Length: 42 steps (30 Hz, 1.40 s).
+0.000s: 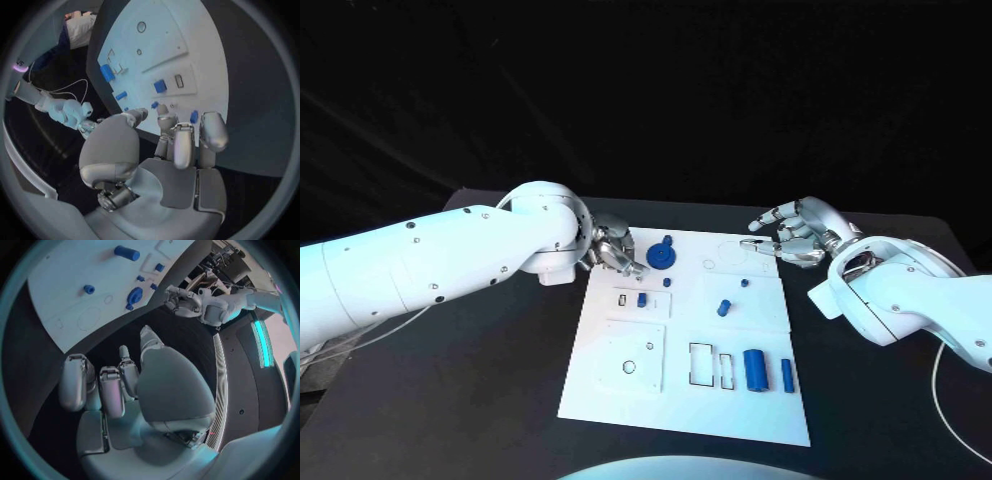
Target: Assemble the parts on the task board
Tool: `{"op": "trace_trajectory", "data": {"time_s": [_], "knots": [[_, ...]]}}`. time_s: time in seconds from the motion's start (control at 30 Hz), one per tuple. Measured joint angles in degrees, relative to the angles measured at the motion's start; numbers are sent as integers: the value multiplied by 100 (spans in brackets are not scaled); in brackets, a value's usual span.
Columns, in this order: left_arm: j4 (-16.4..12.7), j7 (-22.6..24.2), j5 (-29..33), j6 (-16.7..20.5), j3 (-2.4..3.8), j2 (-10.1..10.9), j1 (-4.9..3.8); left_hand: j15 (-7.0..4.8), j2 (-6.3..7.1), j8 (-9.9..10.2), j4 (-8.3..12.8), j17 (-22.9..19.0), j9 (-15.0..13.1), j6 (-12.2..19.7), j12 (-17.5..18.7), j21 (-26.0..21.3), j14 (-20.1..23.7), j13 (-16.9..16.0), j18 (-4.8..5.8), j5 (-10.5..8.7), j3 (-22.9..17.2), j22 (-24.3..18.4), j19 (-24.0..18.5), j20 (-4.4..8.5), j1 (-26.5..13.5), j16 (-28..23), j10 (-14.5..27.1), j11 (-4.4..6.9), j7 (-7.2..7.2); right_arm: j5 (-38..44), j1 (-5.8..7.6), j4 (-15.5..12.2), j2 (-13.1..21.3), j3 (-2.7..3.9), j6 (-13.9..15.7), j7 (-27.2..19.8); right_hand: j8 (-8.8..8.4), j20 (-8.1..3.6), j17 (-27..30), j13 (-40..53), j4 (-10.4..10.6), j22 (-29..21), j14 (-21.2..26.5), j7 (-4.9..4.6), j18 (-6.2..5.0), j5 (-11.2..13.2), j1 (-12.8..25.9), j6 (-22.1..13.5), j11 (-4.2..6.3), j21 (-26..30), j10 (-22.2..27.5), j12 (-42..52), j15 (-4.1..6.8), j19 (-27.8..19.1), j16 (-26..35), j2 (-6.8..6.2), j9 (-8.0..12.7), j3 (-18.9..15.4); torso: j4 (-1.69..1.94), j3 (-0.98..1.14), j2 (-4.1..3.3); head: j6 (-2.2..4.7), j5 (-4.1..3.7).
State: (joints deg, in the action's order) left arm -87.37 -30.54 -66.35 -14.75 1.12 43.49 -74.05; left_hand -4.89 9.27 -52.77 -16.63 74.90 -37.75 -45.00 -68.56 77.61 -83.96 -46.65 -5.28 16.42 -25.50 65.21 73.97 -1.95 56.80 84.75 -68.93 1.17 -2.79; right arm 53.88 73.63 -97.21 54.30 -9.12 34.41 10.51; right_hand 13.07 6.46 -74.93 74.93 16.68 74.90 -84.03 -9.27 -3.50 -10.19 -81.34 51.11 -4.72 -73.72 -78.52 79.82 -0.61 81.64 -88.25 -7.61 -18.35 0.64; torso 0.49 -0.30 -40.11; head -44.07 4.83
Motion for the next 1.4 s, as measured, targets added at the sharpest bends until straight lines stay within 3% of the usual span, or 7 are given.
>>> {"op": "trace_trajectory", "data": {"time_s": [0.13, 0.3, 0.7, 1.4], "knots": [[251, -1, 22, -4, 18, -21, -142, 88, -15, 303, -4, 0, 179, 138, 0, -24, -4, 69, 0, 0, 116, -42, -39, -39, 74, 0, 96, -96, -138, 0, -1, 18, -14, 0, 3, -2, 0, 0, 0, 0, 0, 0, 0, 0, 0, 0, 0, 0, 0, 0, 0, 0, 0, 0, 0, 0, 0, 0, 5, 3, 0, 4, 3], [654, -1, 50, -72, 4, -193, -205, 123, -15, 397, -13, 0, 248, 138, 0, -24, 2, 95, 0, 0, 172, -57, -61, -62, 74, 0, 116, -117, -139, -1, -2, 31, -31, 0, 5, -4, 0, 0, 1, 0, 1, 0, 0, 0, 0, 0, 0, 0, 0, 0, 0, 0, 0, 0, 0, 0, 0, -1, 7, 0, -8, 16, 9], [1420, 3, 72, -325, -146, -581, -220, 143, -15, 477, -21, 0, 317, 159, 0, -46, -18, 123, 0, -25, 259, -75, -80, -82, 74, -22, 148, -149, -159, -4, -4, 39, -46, 0, 7, -7, 0, 0, 2, -1, 16, 4, 0, 0, 0, 0, 0, 0, 0, 0, 0, 0, 0, 0, 0, 0, 1, -16, -3, -3, -20, 41, 23], [1929, 4, 127, -629, -290, -897, -202, 163, -53, 529, -20, 0, 359, 158, 0, -46, 2, 136, 0, -159, 353, -84, -99, -102, 36, -22, 178, -179, -159, -5, -4, 34, -59, 1, 7, -8, 23, 0, 3, -2, 16, 3, 0, 0, 0, 0, 30, 0, 0, 0, 0, 0, 0, 0, 0, 30, 1, -16, -1, 1, -12, -13, 46]]}}
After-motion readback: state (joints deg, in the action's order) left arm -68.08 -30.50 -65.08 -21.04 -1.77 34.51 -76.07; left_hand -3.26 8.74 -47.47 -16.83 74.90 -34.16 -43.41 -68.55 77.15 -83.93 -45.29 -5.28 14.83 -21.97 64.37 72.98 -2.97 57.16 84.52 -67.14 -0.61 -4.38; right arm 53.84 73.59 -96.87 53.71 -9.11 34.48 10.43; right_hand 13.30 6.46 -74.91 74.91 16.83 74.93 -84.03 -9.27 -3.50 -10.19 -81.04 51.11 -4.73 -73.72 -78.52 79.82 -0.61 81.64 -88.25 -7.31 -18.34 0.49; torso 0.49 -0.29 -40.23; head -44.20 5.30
